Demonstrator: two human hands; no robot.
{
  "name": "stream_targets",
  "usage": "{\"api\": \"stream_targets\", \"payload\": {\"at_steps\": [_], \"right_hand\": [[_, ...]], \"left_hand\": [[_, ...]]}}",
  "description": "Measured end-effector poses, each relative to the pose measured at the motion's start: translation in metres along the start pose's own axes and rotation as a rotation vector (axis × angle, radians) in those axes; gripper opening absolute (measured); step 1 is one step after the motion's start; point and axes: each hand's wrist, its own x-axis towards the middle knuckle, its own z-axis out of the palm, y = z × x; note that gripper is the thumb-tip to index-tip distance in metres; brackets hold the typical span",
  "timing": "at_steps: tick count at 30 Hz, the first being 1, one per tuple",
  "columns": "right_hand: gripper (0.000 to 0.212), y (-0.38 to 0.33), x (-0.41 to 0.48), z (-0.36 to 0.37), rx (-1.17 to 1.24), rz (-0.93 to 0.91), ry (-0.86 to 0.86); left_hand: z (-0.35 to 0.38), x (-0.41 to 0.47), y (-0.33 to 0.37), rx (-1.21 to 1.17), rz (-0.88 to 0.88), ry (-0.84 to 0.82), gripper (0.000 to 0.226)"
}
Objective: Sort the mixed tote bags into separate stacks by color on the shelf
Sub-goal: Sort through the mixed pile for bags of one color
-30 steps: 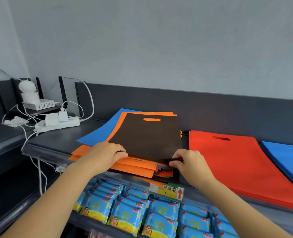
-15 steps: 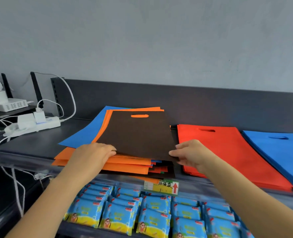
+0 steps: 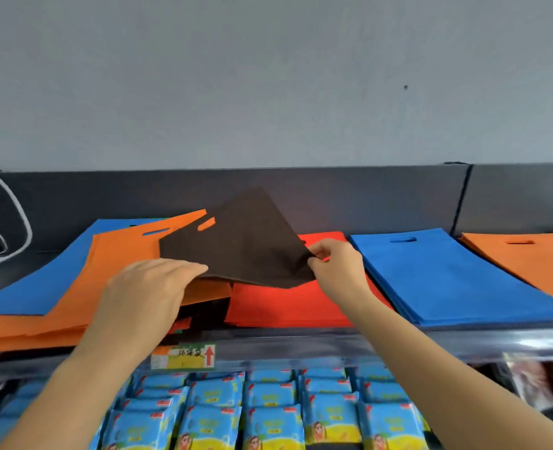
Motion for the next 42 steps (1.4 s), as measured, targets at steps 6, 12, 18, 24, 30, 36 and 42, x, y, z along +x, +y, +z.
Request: {"api": "stream_targets", "payload": {"at_steps": [6, 12, 18, 24, 30, 36, 42], "right_hand": [[0.015, 0.095, -0.006, -0.131, 0.122, 0.049, 0.145], [0.011, 0.196, -0.010, -0.244, 0.077, 0.078, 0.221], [0.014, 0.262, -0.010, -0.321, 0.029, 0.116, 0.282], [0.014, 0.315, 0.013, -0.385, -0.022, 0.154, 0.365], [0.013, 0.359, 0.050, -0.437, -0.071, 0.204, 0.480], [0.014, 0.396, 0.078, -0.495, -0.135, 0.240, 0.544], [0.012, 0.440, 0.084, -0.550, -0.141, 0.298, 0.582]], "left_hand": [[0.034, 0.030, 0.132, -0.136, 0.068, -0.032, 0.059], [0.054, 0.061, 0.276, -0.234, 0.155, -0.051, 0.060], [0.073, 0.092, 0.368, -0.281, 0.214, -0.074, 0.065], [0.101, 0.138, 0.436, -0.343, 0.241, -0.128, 0.067], [0.134, 0.196, 0.487, -0.423, 0.347, -0.146, 0.059], [0.167, 0.247, 0.550, -0.452, 0.464, -0.265, 0.045], [0.182, 0.274, 0.621, -0.467, 0.521, -0.323, 0.044]]}}
